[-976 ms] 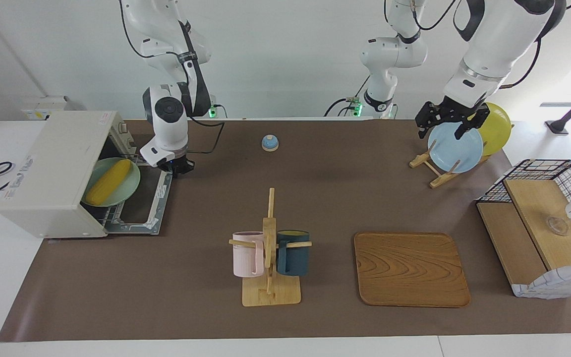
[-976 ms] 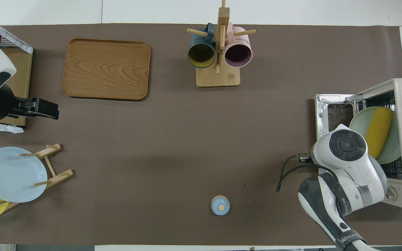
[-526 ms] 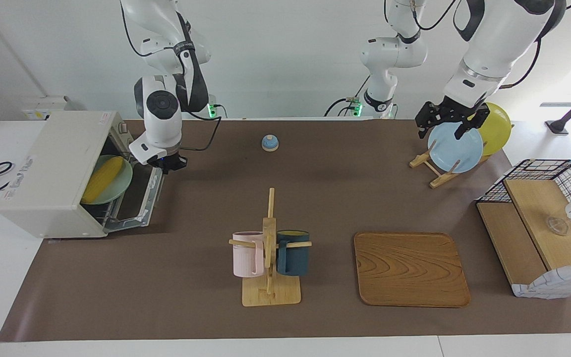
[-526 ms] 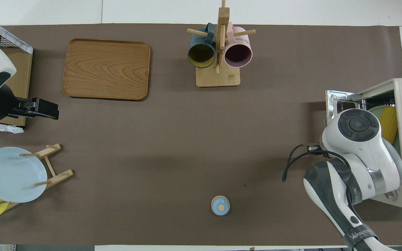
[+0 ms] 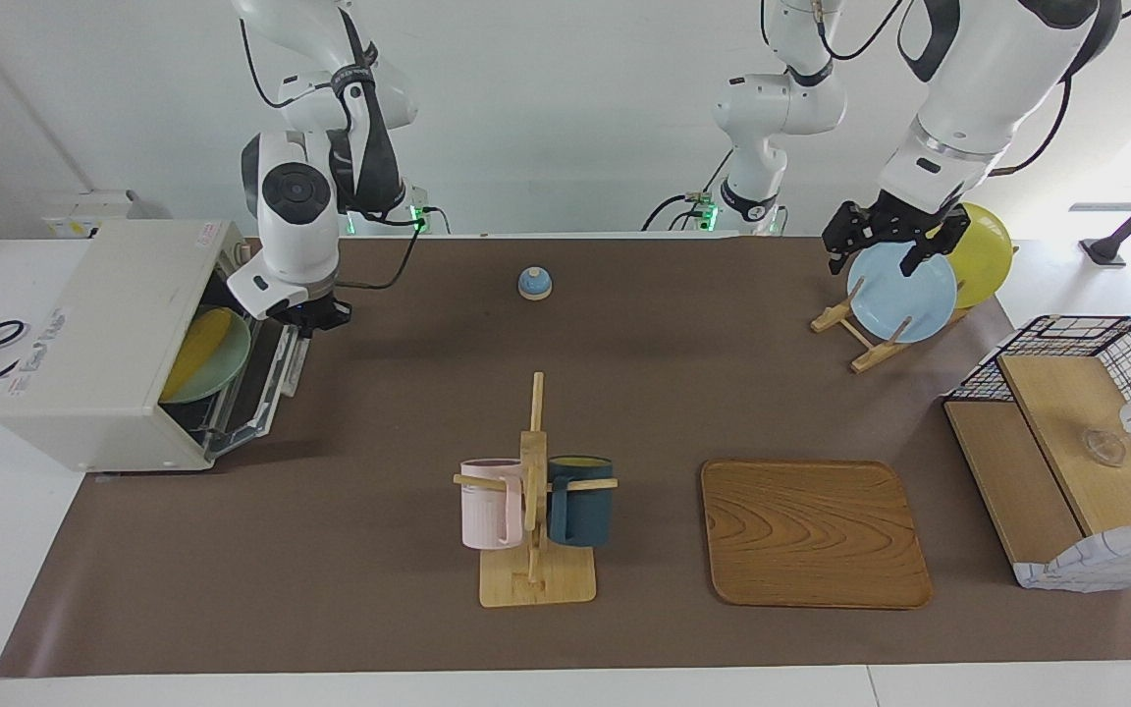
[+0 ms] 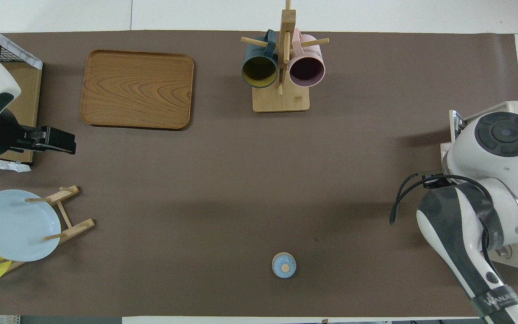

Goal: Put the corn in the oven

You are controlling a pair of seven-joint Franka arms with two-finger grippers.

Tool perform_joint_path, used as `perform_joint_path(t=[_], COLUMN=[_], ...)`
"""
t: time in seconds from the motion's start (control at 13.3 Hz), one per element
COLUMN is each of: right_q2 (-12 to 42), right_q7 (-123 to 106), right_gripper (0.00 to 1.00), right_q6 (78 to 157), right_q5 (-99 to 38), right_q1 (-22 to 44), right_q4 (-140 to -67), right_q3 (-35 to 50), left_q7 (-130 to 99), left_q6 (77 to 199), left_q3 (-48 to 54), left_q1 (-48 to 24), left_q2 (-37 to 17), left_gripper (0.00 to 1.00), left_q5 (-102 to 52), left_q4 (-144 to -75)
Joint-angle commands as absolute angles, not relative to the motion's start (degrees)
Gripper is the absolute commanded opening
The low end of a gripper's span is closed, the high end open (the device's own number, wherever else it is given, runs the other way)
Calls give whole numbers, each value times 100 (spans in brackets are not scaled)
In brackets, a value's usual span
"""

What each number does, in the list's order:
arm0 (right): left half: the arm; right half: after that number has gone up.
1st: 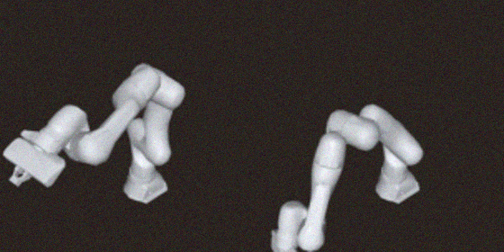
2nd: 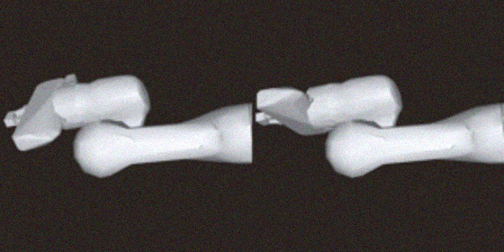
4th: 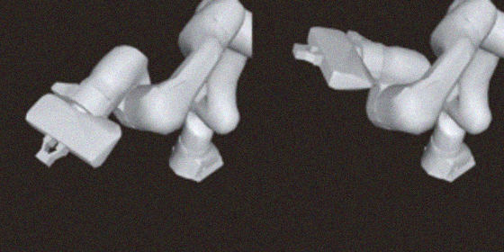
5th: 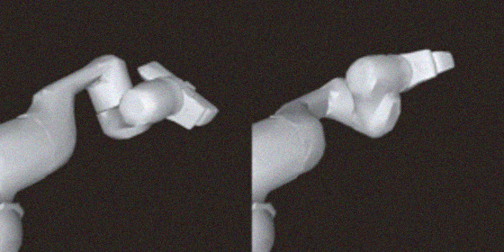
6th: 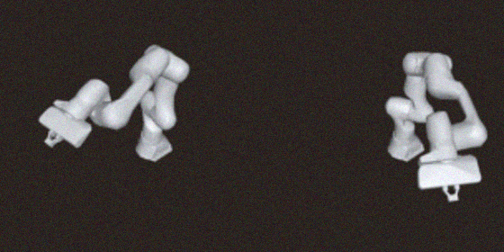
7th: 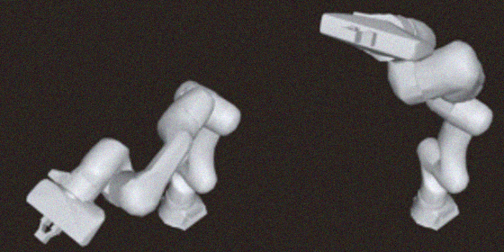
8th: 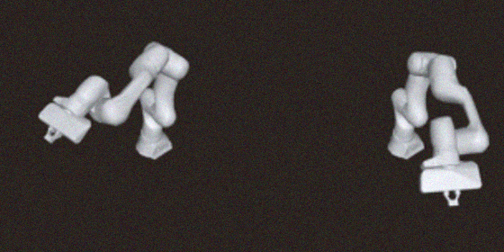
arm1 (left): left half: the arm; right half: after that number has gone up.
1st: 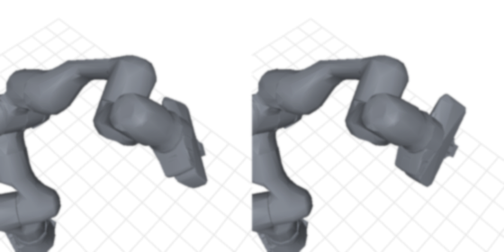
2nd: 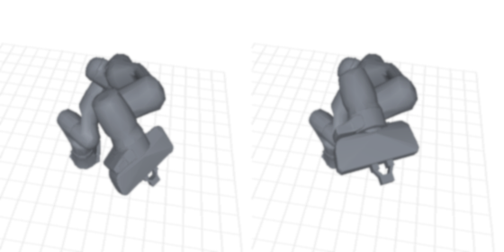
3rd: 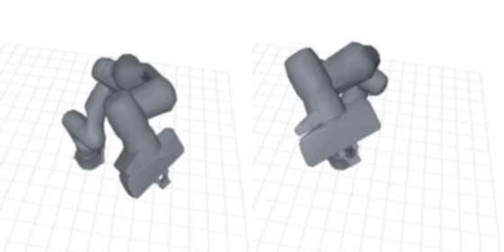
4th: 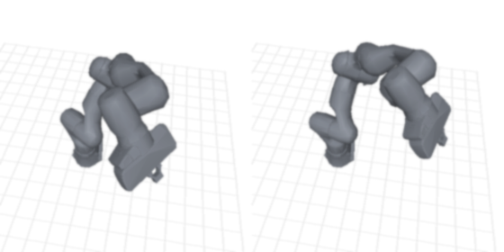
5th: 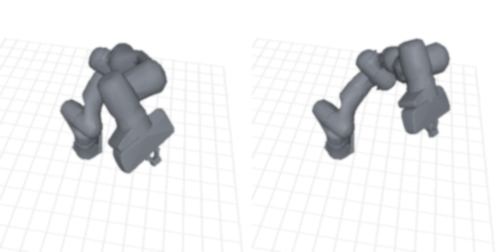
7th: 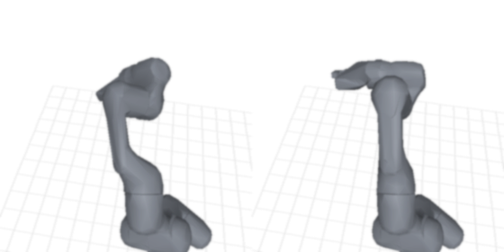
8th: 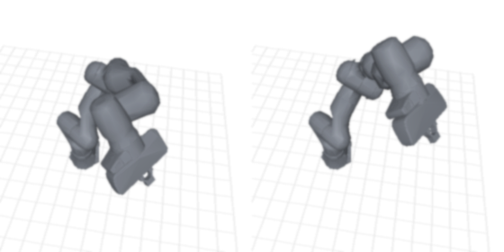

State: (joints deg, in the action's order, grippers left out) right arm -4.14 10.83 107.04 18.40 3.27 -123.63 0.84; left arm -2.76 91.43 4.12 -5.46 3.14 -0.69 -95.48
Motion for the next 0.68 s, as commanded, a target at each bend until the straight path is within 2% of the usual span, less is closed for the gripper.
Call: perform_joint_path(t=[0.0,0.6], right_q2=[-334,-439], right_q7=[669,-457], right_gripper=[0,0], right_q6=[10819,10529], right_q5=[2162,2171], right_q1=[27,-633], right_q4=[-12261,-11918], right_q3=[9,-26], left_q7=[-229,-229], left_q6=[9132,9132], left_q3=[448,448], left_q1=[-483,-483], left_q2=[352,352], left_gripper=[100,100], left_q5=[26,26], left_q4=[-9562,-9562])
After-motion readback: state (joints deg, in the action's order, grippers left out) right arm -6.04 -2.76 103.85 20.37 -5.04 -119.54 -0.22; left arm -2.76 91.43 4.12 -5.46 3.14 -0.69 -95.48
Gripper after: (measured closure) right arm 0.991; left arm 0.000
